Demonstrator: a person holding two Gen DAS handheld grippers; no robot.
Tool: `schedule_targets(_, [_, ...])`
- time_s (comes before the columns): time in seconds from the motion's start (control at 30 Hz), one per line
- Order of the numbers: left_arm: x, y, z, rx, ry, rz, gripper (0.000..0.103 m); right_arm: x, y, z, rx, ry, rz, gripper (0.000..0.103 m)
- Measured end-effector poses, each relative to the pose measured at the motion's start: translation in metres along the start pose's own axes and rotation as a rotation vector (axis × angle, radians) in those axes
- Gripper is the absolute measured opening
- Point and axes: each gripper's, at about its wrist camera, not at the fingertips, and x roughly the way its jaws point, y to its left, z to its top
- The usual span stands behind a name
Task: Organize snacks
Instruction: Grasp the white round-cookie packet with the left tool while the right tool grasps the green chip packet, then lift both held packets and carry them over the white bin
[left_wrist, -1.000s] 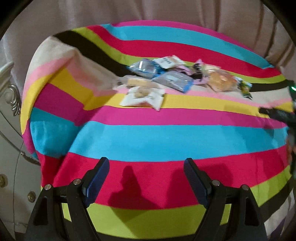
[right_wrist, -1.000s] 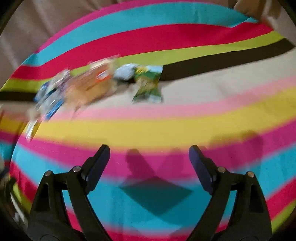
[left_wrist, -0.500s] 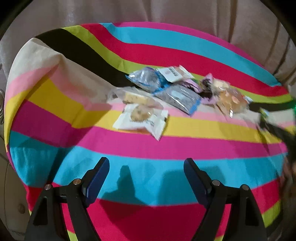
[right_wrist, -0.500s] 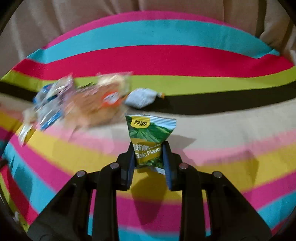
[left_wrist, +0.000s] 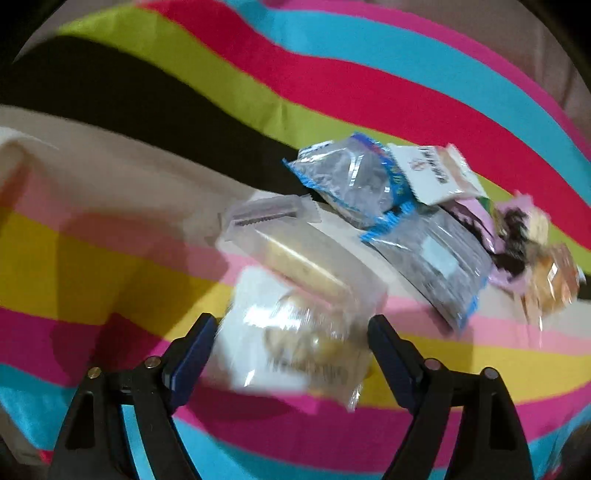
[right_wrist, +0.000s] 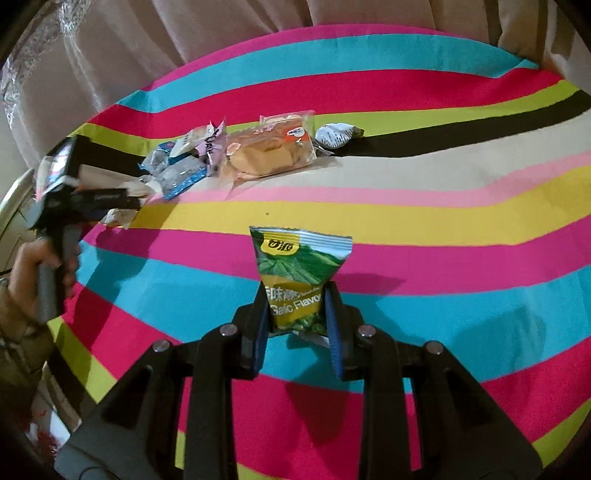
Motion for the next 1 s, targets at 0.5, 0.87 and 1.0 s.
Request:
schedule_targets(0.5, [-0.089, 0.032, -0.121, -0.005, -0.093, -0.221, 0.046, -0.066, 0.028, -0.044, 0.047, -0.026, 0.054, 0.032])
schedule_targets(0.87, [-0.317, -0.024, -0.151, 0.219, -0.564, -0.393, 0.047, -0.253, 0.095, -0.045, -0.027, -0.461, -0.015, 0.032])
schedule_targets(1.0, [-0.397, -0.029, -0.184, 0.263, -0.763, -0.438, 0.047, -0.334, 0.126, -0.060, -0.098, -0.673, -0.096, 0.032])
